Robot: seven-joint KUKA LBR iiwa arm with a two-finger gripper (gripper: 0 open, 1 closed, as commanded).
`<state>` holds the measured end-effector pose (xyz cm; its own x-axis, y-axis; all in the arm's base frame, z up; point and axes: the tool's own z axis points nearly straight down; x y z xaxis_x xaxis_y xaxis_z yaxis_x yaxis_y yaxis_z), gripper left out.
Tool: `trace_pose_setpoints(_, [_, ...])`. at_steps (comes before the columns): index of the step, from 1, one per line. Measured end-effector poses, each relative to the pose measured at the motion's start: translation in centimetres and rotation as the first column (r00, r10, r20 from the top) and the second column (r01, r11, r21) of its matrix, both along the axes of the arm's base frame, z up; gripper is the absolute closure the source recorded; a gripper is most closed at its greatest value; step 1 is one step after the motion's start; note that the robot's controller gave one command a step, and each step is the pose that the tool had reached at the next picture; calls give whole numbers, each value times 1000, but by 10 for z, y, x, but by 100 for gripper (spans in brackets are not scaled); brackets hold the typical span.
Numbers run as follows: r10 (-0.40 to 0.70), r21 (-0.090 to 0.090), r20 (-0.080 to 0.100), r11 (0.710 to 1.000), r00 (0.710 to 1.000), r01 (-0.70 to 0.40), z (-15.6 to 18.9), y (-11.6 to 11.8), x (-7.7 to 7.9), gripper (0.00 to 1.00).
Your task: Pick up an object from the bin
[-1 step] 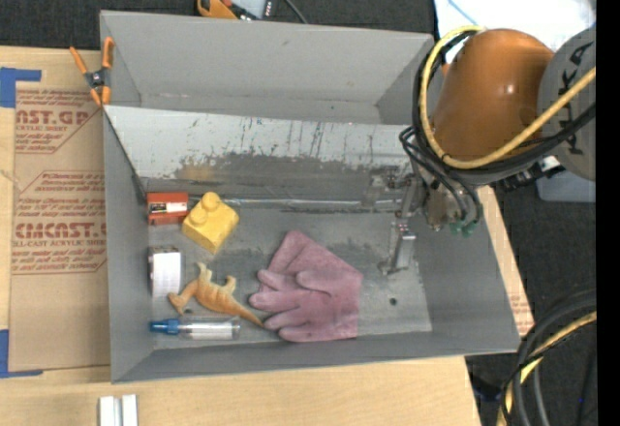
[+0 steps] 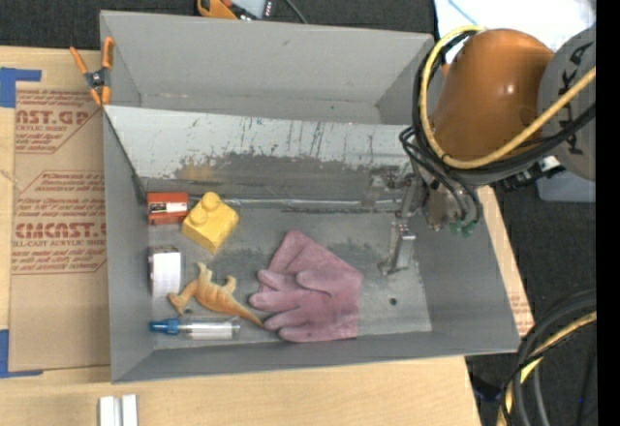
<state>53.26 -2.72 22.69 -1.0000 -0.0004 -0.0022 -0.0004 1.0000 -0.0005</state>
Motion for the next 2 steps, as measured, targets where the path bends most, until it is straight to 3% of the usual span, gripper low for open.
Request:
trace_pose_setpoints(1, [-16, 3, -4, 1000, 1000, 16, -57, 46, -9, 0])
trace_pose_setpoints(2, [-31, -3, 21, 1000, 999, 31, 29, -3, -5, 0])
